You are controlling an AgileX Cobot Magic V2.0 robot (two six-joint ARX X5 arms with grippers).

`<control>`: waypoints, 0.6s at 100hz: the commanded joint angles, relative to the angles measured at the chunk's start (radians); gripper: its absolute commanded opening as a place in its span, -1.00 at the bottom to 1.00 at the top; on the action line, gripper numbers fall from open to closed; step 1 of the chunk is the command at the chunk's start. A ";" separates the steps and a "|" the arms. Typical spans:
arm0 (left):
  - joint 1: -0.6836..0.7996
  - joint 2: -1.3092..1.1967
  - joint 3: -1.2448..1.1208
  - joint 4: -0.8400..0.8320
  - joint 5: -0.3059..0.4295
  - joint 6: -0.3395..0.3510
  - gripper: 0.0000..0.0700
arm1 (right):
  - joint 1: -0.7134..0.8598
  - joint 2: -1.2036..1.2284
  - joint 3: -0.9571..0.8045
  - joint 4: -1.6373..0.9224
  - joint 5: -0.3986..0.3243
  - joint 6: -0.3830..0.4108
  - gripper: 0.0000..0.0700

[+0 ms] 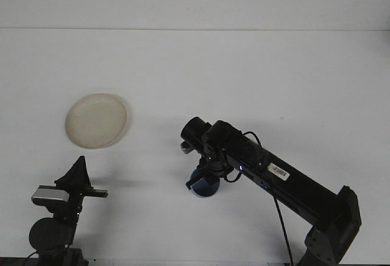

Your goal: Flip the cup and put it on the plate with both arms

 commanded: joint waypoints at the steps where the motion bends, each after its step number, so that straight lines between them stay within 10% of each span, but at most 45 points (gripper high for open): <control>1: 0.000 -0.001 -0.020 0.010 -0.002 0.002 -0.97 | 0.009 0.023 0.024 0.002 0.006 -0.014 -0.99; 30: 0.000 -0.001 -0.020 0.010 -0.002 0.003 -0.97 | 0.012 0.067 0.024 -0.006 0.003 -0.013 -0.93; 60: 0.000 -0.001 -0.020 0.010 -0.002 0.002 -0.97 | 0.014 0.065 0.025 0.006 0.004 -0.010 0.05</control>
